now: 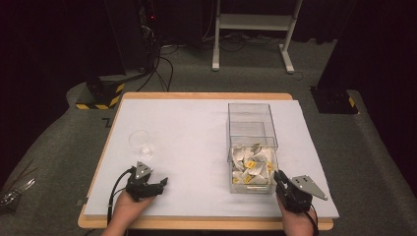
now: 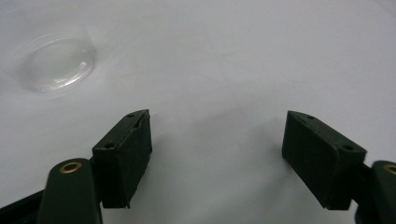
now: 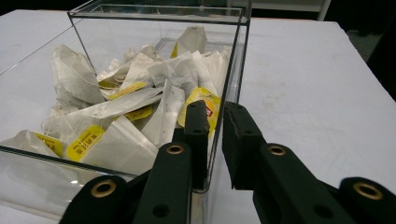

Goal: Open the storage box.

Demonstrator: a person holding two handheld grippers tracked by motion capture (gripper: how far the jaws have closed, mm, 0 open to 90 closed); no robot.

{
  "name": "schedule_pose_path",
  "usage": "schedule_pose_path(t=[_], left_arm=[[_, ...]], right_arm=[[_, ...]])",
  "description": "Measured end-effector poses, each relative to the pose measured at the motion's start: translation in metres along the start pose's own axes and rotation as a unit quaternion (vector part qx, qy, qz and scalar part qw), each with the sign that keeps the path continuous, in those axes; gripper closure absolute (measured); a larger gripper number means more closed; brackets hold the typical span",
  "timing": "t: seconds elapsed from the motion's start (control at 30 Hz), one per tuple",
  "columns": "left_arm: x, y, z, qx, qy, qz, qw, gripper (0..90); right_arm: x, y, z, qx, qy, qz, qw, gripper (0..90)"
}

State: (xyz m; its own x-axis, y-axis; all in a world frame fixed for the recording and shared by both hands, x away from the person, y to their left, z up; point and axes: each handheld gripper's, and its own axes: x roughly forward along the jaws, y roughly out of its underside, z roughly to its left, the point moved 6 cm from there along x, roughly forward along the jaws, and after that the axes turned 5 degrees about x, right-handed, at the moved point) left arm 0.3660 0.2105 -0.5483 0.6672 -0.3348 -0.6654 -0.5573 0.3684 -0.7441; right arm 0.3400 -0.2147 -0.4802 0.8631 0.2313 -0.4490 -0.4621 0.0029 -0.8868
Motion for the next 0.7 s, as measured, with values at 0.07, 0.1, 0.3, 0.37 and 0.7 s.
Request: schedule_pose_path(t=[0.07, 0.1, 0.3, 0.37, 0.7], left_arm=[[0.0, 0.0, 0.0, 0.0, 0.0, 0.0, 1.0, 24.5], [0.0, 0.0, 0.0, 0.0, 0.0, 0.0, 1.0, 24.5], [0.0, 0.0, 0.0, 0.0, 0.0, 0.0, 1.0, 24.5], [0.0, 0.0, 0.0, 0.0, 0.0, 0.0, 1.0, 24.5], [0.0, 0.0, 0.0, 0.0, 0.0, 0.0, 1.0, 24.5]], right_arm=[[-0.001, 0.001, 0.0, 0.0, -0.001, 0.0, 1.0, 80.4], [-0.001, 0.001, 0.0, 0.0, -0.001, 0.001, 1.0, 80.5], [-0.003, 0.0, 0.0, -0.001, -0.002, 0.0, 1.0, 78.8], [-0.004, -0.002, 0.0, 0.002, -0.007, -0.005, 1.0, 76.5], [-0.005, -0.021, -0.009, 0.009, -0.008, -0.019, 0.9997, 71.9]])
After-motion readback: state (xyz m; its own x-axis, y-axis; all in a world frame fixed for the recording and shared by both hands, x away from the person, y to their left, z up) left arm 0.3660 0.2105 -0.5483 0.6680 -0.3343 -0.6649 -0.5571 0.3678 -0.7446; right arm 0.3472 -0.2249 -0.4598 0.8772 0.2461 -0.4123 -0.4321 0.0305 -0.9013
